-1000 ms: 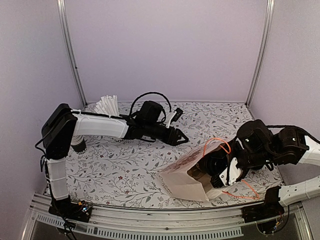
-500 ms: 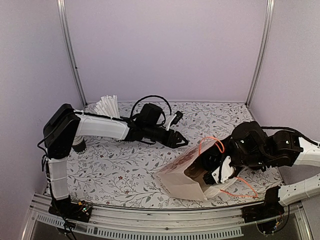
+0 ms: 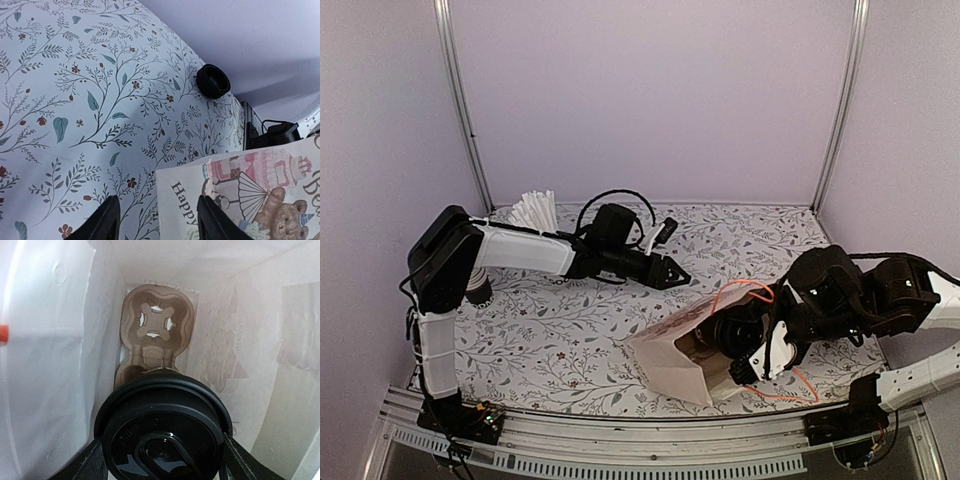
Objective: Pack the takeout coffee
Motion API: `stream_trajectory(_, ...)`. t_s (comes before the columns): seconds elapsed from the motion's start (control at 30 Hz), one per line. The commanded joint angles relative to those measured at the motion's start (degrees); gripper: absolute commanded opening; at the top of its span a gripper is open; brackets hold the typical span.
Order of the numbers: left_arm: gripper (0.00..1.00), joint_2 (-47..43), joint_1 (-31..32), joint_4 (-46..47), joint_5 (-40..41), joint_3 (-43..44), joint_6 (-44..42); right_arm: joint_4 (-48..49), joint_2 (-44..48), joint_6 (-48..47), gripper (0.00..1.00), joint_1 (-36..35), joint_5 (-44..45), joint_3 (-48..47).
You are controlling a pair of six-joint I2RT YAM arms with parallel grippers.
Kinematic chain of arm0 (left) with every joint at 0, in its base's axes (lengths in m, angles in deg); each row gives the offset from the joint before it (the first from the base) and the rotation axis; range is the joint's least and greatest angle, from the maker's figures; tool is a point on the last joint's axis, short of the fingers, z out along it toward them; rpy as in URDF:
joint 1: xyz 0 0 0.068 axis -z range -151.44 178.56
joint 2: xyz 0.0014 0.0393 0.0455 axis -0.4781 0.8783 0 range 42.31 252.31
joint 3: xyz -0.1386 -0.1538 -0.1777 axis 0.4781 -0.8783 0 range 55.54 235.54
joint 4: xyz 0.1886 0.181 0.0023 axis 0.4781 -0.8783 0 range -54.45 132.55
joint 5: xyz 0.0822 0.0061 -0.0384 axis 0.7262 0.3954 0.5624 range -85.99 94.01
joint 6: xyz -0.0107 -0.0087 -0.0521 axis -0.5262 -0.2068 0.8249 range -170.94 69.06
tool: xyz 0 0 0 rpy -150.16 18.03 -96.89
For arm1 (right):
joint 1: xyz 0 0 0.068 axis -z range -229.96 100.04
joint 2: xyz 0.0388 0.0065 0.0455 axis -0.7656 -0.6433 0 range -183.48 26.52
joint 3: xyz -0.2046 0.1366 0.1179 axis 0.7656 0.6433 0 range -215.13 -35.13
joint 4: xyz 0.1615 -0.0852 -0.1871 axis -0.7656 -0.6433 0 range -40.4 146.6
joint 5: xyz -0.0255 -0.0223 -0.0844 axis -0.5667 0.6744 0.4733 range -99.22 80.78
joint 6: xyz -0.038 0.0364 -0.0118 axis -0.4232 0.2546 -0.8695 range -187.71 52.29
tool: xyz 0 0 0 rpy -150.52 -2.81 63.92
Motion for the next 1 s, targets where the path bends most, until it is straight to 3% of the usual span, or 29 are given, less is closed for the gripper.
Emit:
stream_trajectory(0.0,0.55,0.6,-0.7,1.4,-1.5,1.1,0.2,-1.4,-0.9,3.3,0.38,-1.9,-0.1,-3.4)
stream_trajectory(0.43,0.54,2.5,-0.4,2.4,-5.4,1.3,0.2,2.4,0.5,0.3,0.38,-2.9,7.3,3.0)
stream_trajectory(0.97,0.53,5.0,-0.4,3.1,-7.9,1.2,0.6,10.0,-1.1,0.9,0.38,-2.9,6.6,7.0)
